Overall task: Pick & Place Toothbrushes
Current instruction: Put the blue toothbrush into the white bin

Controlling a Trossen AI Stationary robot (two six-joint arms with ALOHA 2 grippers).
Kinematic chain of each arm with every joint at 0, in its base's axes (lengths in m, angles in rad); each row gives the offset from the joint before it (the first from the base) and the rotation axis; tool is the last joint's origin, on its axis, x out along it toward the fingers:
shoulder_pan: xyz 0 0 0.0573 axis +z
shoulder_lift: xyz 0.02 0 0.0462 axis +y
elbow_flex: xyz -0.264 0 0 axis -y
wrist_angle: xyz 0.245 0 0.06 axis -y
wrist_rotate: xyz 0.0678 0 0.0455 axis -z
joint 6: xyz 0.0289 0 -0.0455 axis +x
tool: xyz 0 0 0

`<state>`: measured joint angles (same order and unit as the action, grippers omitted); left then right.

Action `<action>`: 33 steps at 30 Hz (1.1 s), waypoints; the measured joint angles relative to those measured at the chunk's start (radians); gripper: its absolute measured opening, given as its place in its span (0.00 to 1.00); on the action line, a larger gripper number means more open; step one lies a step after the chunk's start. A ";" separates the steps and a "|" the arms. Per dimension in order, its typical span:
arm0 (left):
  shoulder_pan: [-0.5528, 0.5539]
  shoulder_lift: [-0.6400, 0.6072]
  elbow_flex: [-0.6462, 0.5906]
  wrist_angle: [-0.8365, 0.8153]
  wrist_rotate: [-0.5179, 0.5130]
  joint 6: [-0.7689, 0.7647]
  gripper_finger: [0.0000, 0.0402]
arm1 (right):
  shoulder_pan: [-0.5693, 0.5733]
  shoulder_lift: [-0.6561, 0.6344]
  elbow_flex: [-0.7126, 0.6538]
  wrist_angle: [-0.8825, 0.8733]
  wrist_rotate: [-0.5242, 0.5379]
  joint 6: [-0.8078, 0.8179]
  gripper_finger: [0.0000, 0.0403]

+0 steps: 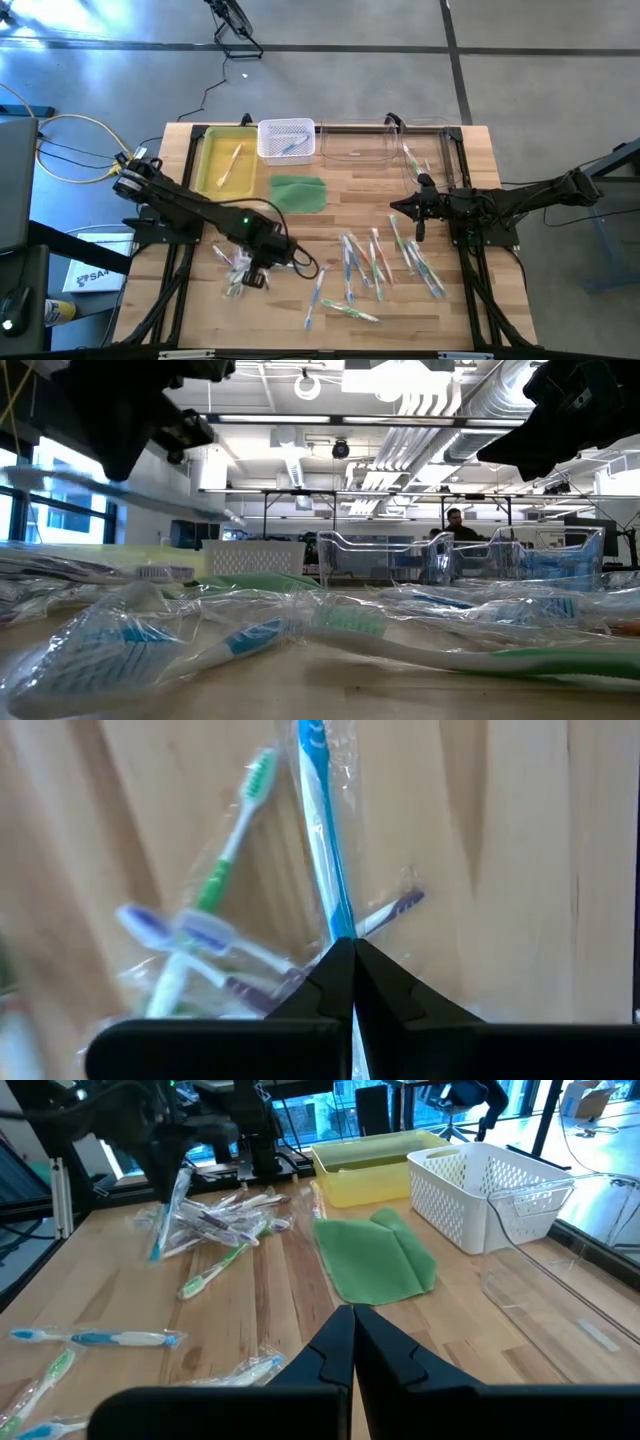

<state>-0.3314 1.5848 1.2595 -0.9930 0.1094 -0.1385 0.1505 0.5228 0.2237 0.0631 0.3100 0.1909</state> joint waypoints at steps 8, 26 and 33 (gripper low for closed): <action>0.086 0.000 0.108 -0.115 -0.037 0.109 0.00 | 0.000 0.000 0.000 0.000 0.000 0.000 0.01; 0.337 0.000 0.128 -0.136 -0.042 0.345 0.00 | 0.000 0.000 0.000 -0.001 0.000 0.000 0.01; 0.483 0.000 0.144 -0.143 -0.063 0.452 0.00 | 0.000 0.000 0.000 -0.001 0.000 0.000 0.01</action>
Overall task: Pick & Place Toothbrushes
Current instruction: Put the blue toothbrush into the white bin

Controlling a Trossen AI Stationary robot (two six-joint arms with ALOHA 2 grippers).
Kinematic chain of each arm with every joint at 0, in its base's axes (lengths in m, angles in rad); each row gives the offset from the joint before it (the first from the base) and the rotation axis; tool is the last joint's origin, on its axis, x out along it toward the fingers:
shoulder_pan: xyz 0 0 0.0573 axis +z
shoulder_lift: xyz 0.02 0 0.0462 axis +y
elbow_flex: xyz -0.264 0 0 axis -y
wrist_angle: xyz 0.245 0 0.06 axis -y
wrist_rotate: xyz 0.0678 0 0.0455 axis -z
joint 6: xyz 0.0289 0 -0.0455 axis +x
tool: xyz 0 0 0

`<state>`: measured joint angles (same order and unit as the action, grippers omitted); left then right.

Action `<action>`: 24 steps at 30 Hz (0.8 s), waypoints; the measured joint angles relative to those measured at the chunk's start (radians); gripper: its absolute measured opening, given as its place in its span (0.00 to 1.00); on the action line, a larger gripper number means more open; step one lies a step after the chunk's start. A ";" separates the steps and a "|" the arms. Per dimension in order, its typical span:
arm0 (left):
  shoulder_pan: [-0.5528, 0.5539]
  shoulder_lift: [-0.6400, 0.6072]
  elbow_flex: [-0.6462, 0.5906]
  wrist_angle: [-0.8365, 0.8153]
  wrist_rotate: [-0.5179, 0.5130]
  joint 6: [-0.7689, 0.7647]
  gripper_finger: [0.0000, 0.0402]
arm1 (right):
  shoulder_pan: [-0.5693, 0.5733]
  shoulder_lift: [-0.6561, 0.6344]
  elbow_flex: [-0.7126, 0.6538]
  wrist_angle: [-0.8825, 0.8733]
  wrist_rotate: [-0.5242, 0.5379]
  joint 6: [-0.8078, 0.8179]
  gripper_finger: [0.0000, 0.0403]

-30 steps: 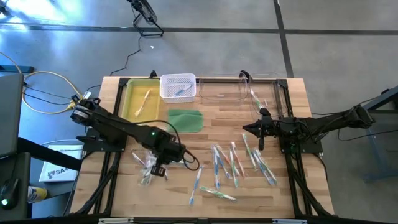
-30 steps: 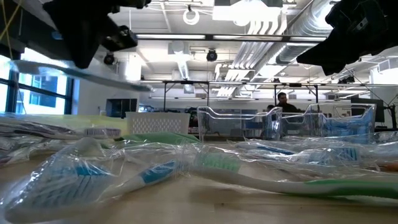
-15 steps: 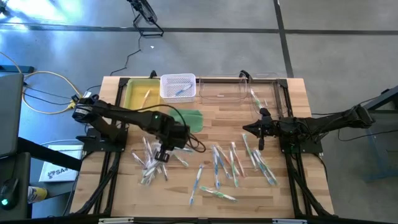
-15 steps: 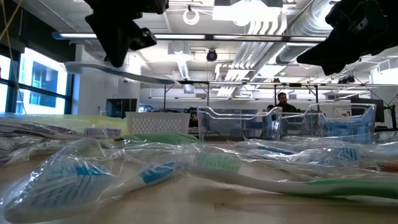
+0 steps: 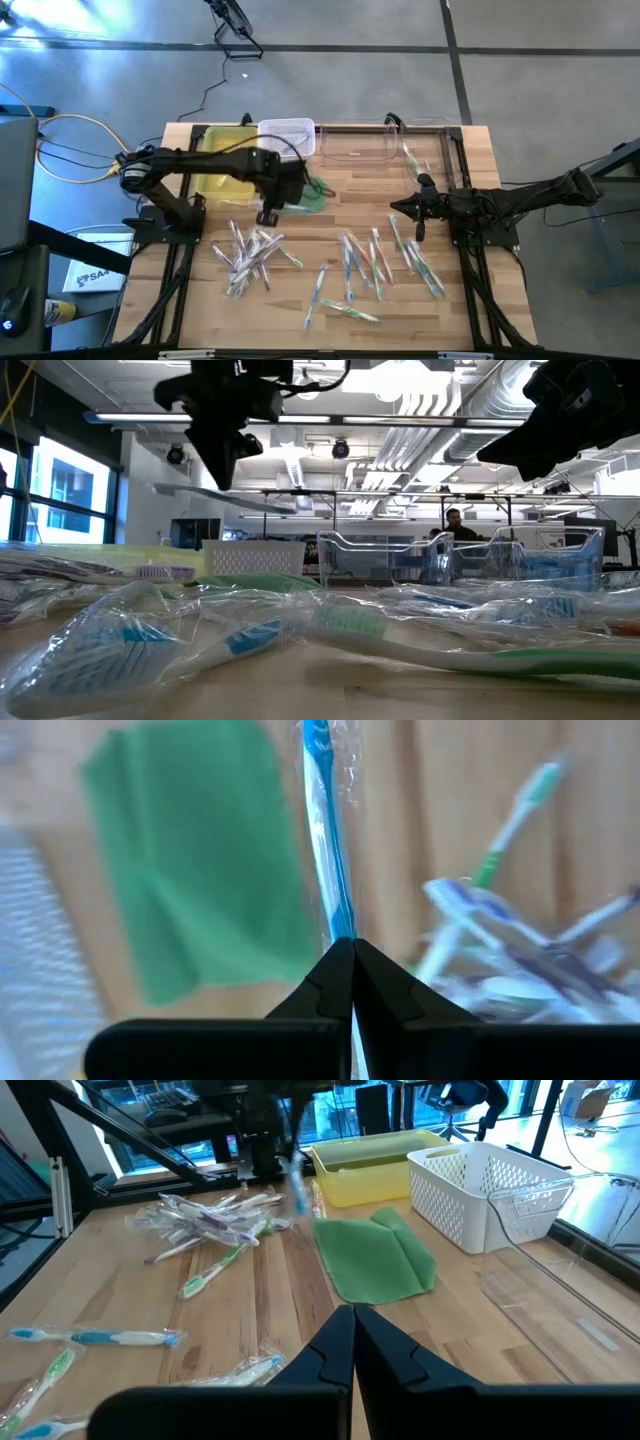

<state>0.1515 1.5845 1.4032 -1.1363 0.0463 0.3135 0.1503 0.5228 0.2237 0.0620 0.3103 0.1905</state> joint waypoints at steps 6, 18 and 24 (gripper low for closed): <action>0.125 0.000 0.106 -0.011 -0.037 0.122 0.00 | 0.000 0.000 0.000 0.000 0.000 -0.003 0.01; 0.401 0.010 0.173 0.075 -0.138 0.014 0.00 | 0.000 0.000 0.000 0.000 0.000 -0.003 0.01; 0.464 0.055 0.174 0.173 -0.137 -0.019 0.00 | 0.000 0.000 0.000 -0.001 0.000 -0.003 0.01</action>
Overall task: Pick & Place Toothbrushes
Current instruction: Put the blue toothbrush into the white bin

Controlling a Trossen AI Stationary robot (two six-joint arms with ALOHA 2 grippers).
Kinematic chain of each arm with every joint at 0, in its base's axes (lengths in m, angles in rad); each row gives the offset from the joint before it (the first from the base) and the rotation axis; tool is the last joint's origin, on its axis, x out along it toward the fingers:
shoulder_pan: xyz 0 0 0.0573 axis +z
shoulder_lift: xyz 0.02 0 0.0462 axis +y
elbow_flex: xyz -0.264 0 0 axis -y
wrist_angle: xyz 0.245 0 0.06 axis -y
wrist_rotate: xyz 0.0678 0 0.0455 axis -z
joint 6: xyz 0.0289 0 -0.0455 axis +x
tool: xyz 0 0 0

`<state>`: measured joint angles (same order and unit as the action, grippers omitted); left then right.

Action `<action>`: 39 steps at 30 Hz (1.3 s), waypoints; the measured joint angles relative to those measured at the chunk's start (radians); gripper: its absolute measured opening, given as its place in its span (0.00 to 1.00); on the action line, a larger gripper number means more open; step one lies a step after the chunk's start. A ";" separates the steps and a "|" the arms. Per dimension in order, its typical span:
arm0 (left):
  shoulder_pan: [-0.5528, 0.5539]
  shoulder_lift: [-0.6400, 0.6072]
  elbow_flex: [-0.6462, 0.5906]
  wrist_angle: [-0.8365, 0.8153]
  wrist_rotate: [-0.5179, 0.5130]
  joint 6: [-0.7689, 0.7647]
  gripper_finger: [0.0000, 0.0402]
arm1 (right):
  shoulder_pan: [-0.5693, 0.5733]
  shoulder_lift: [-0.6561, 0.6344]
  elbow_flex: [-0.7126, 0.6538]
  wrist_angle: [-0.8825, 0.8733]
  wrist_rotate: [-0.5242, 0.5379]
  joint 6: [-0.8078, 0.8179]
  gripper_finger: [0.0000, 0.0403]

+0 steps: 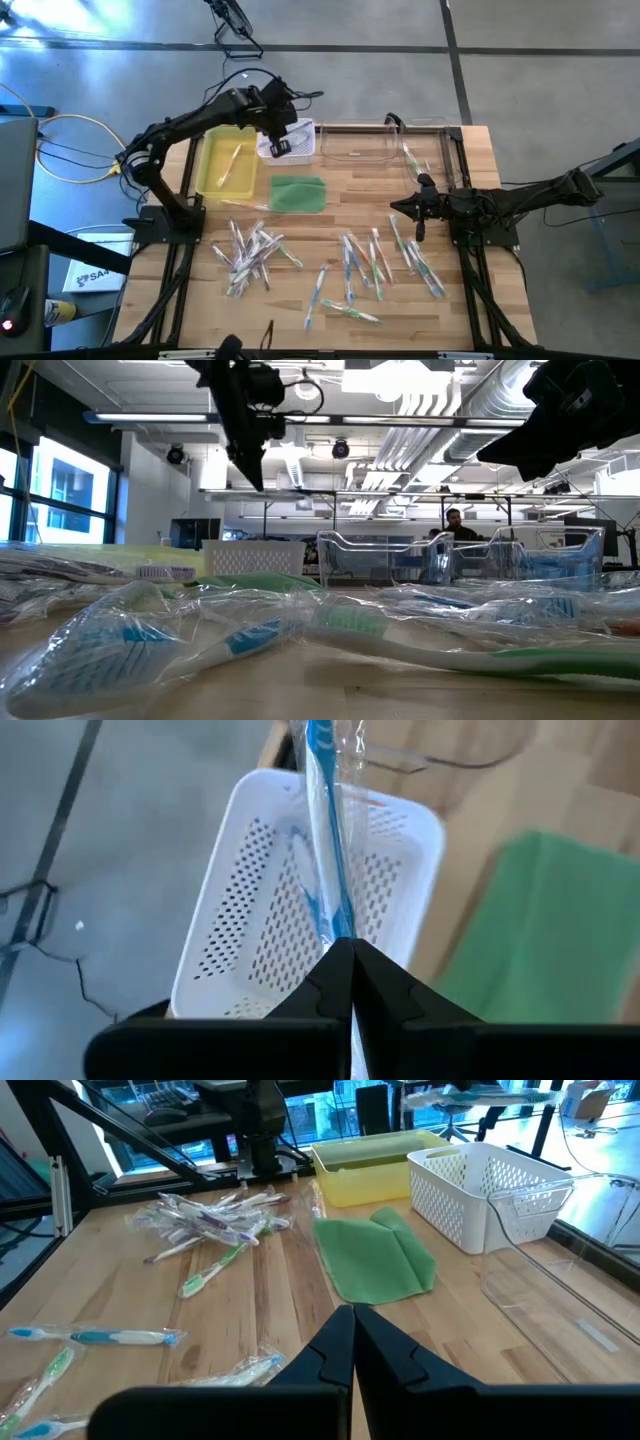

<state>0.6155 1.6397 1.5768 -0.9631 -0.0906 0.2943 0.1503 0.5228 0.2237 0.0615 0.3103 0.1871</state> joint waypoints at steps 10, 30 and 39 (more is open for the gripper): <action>0.033 0.138 -0.001 0.029 0.003 -0.069 0.00 | 0.000 0.000 0.000 -0.004 0.000 0.000 0.01; 0.059 0.179 -0.001 0.057 -0.078 -0.175 0.00 | 0.000 0.000 0.000 -0.006 0.000 0.000 0.01; 0.058 0.179 -0.001 0.057 -0.088 -0.169 0.12 | 0.000 0.000 0.000 -0.006 0.000 0.000 0.01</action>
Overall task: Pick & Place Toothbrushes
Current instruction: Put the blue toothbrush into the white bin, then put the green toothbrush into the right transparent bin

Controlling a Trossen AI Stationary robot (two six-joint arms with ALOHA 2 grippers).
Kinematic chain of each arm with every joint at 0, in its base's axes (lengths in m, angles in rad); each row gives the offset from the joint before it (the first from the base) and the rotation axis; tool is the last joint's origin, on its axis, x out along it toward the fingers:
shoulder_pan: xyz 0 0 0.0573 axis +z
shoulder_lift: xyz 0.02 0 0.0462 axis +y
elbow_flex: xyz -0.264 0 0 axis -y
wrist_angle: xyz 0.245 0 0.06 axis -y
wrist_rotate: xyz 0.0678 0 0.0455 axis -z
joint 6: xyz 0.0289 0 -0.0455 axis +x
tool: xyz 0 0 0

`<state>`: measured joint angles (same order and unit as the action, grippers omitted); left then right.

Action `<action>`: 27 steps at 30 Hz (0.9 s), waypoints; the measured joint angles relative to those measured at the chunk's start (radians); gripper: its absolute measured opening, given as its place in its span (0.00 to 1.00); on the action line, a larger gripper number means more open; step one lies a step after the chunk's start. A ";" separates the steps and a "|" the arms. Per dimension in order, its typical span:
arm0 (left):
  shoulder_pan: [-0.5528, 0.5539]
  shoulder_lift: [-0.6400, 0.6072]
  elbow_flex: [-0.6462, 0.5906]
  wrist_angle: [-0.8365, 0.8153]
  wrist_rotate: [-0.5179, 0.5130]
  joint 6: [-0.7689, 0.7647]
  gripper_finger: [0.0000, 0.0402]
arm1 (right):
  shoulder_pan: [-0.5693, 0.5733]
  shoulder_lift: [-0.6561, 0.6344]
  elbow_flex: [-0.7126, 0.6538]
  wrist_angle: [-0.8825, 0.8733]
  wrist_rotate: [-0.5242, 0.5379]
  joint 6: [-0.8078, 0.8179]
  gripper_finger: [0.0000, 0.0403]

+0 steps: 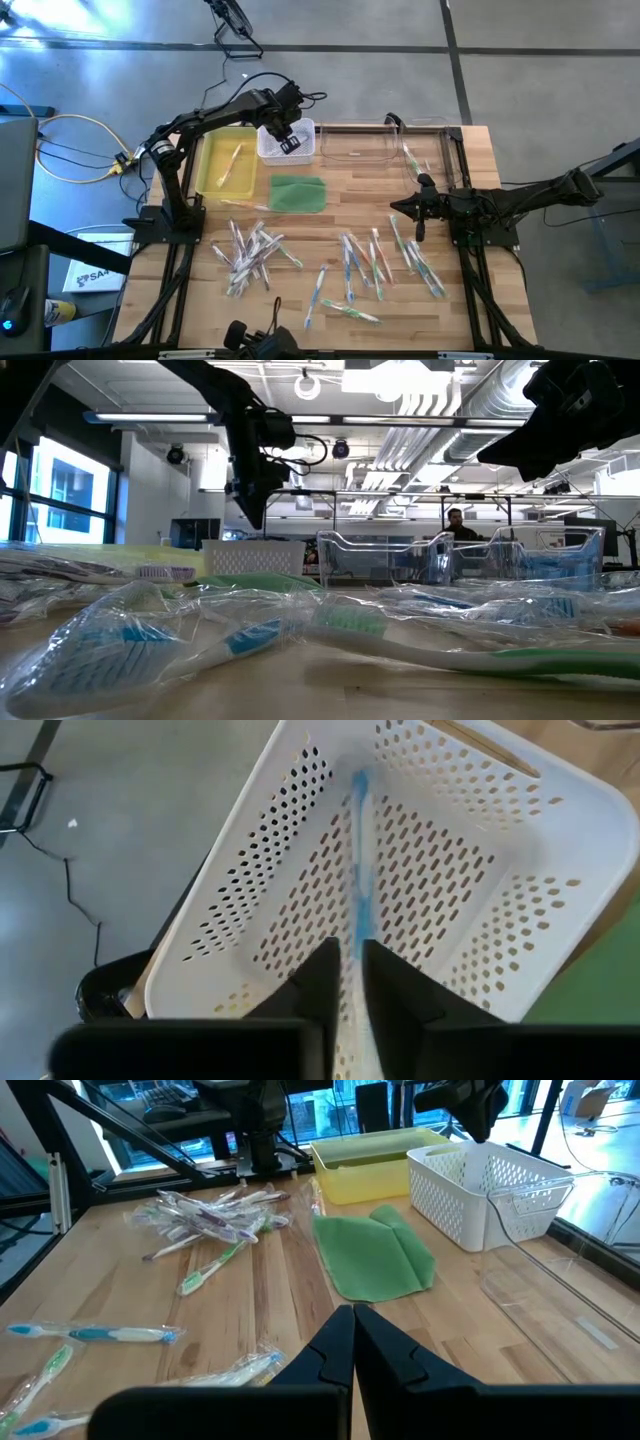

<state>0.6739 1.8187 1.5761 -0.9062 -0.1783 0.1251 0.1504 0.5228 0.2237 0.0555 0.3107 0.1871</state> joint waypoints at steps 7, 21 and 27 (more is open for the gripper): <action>0.000 0.000 0.000 0.000 0.000 0.013 0.27 | 0.000 0.000 0.000 0.000 0.000 0.000 0.01; -0.002 -0.001 -0.002 0.174 0.015 0.028 0.28 | 0.000 0.000 0.000 0.000 0.001 0.000 0.01; -0.003 -0.001 -0.002 0.238 0.016 0.029 0.28 | 0.000 0.000 0.000 0.000 0.004 0.003 0.01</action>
<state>0.6713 1.8175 1.5745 -0.6680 -0.1627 0.1536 0.1501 0.5228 0.2237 0.0555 0.3145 0.1898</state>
